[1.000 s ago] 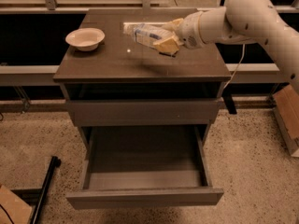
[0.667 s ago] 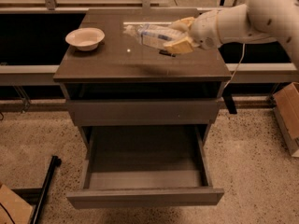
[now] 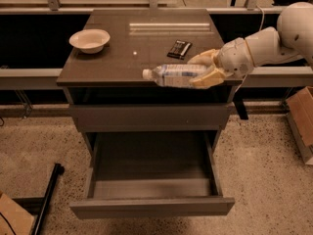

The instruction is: Place blue plastic bottle into middle drawer

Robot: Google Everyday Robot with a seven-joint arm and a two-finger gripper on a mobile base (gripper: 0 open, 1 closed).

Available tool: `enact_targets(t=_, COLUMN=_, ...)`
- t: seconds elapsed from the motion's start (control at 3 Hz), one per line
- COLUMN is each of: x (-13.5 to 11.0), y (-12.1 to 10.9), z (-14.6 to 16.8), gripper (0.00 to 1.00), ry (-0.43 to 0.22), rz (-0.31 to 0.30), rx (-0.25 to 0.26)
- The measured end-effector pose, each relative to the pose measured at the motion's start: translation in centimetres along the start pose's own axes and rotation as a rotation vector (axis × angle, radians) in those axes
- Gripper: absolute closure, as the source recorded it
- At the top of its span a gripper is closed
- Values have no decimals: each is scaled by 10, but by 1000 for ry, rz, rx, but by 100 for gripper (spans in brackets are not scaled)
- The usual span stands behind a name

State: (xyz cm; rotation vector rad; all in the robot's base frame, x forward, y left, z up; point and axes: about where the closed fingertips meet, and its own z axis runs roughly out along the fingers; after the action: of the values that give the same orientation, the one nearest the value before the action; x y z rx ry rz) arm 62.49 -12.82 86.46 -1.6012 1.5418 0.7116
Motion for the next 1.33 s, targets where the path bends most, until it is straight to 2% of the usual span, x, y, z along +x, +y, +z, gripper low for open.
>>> enact_targets(t=0.33, x=-2, y=5, z=3, gripper=100, ry=5, rz=-11, rx=-30)
enact_targets(t=0.67, x=-11, y=1, z=10, gripper=100, ry=19, rz=-51, rx=-48)
enact_targets(t=1.0, x=-22, y=20, z=11, gripper=100, ry=39, rz=-85, rx=-74)
enact_targets(t=1.33, x=-21, y=45, z=12, gripper=100, ry=58, rz=-92, rx=-102)
